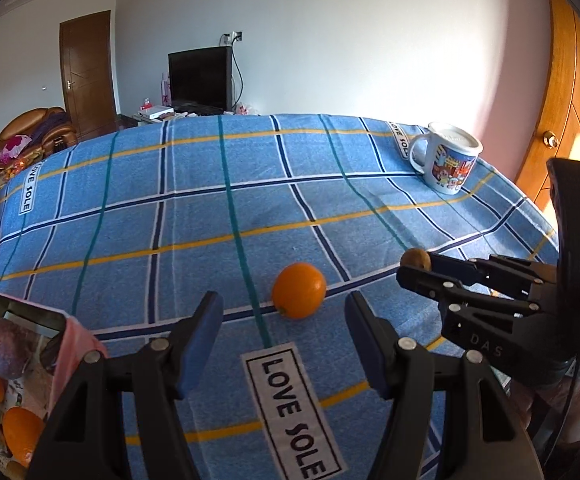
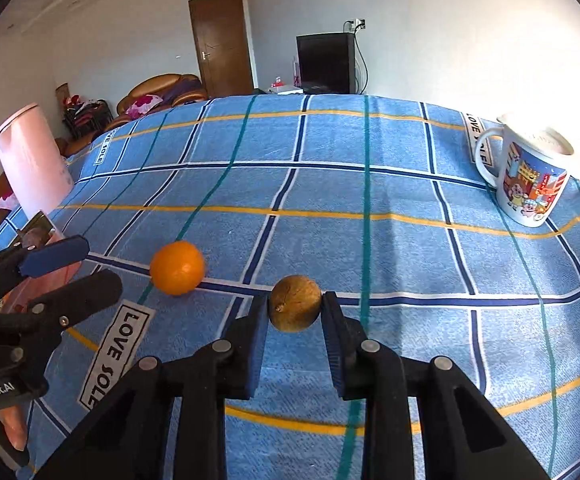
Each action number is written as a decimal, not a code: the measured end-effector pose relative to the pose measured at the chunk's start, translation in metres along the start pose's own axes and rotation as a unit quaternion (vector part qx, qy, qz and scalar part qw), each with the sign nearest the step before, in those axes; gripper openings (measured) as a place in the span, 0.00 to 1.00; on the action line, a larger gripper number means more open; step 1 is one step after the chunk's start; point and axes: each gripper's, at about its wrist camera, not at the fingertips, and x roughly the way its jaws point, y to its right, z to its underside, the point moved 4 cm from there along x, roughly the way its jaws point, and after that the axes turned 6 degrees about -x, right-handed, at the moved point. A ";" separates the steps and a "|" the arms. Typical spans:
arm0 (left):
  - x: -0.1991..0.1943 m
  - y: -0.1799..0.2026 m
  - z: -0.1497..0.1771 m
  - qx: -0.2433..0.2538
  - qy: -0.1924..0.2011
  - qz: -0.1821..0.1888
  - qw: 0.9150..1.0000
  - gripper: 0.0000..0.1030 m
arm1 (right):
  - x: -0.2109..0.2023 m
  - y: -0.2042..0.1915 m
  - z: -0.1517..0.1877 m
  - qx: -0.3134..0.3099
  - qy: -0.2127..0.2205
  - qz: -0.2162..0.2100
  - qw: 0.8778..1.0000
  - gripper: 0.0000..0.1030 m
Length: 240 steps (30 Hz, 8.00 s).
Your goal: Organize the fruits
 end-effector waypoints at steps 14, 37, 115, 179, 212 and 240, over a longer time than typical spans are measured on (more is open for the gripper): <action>0.043 0.010 -0.004 -0.006 -0.051 0.021 0.998 0.62 | -0.010 0.010 0.000 0.018 0.030 -0.016 0.999 0.28; 0.003 -0.006 0.005 -0.036 0.006 0.048 0.998 0.38 | -0.034 -0.007 -0.002 -0.025 0.090 -0.014 0.996 0.28; -0.143 -0.129 0.052 -0.093 0.172 -0.053 0.979 0.38 | -0.084 -0.195 -0.022 -0.143 0.199 -0.120 0.962 0.28; -0.186 -0.173 0.083 -0.116 0.173 -0.070 0.976 0.84 | -0.052 -0.235 -0.008 -0.114 0.119 -0.156 0.974 0.68; -0.198 -0.130 0.087 -0.084 0.184 -0.074 0.976 0.99 | -0.135 -0.191 0.027 -0.081 0.206 -0.127 0.967 0.76; -0.194 -0.121 0.087 -0.076 0.171 -0.072 0.980 1.00 | -0.141 -0.182 0.036 -0.080 0.220 -0.121 0.965 0.77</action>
